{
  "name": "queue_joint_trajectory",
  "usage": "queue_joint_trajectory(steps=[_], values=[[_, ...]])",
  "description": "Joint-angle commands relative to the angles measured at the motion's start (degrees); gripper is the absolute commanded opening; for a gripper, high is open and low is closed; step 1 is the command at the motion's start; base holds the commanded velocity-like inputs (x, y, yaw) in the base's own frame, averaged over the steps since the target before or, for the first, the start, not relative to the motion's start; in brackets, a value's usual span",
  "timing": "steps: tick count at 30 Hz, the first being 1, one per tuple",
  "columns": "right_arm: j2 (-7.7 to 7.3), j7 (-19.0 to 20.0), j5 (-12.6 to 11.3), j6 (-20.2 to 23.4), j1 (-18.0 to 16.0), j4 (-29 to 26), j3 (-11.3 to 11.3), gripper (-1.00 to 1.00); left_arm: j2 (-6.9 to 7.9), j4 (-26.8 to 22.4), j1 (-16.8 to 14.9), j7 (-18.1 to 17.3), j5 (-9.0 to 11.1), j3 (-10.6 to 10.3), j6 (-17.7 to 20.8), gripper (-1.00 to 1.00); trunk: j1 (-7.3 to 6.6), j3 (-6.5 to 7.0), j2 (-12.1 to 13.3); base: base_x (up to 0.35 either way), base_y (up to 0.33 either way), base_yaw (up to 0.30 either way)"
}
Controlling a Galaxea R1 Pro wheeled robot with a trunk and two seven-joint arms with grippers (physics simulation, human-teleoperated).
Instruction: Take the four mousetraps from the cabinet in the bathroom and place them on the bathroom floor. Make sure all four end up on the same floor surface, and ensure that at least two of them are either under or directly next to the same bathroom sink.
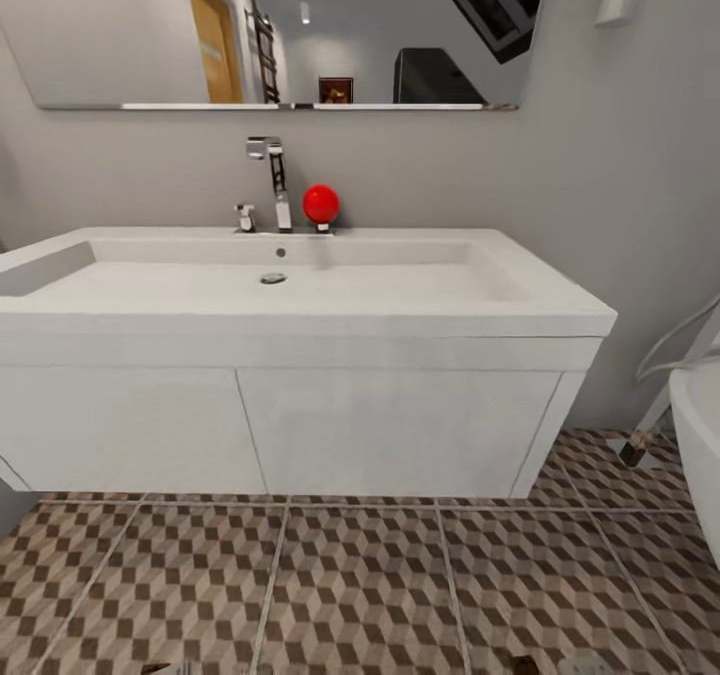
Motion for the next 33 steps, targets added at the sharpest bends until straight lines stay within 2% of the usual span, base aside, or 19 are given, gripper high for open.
queue_joint_trajectory(steps=[1,10,25,33], values=[[-0.02,0.44,-0.72,-0.16,-0.03,-0.06,0.12,-1.0,0.03,-0.02,-0.02,0.25,0.33,-0.52,-0.09,-1.0,0.01,-0.28,-0.04,0.027,0.005,0.0],[-0.02,0.42,-0.72,-0.89,-0.03,-0.61,0.09,-1.0,0.01,-0.02,-0.02,0.25,0.38,-0.52,-0.13,-1.0,0.24,-2.27,-0.16,0.178,0.062,0.0],[-0.02,0.41,-0.72,-1.01,-0.03,-0.63,0.17,-1.0,-0.03,-0.06,-0.02,0.25,0.38,-0.52,-0.16,-1.0,0.63,-5.59,-0.36,0.012,0.004,0.0],[-0.02,0.41,-0.72,-1.02,-0.03,-0.63,0.18,-1.0,-0.02,-0.05,-0.02,0.22,0.4,-0.55,-0.16,-1.0,0.63,-5.59,-0.36,0.0,0.0,0.0]])
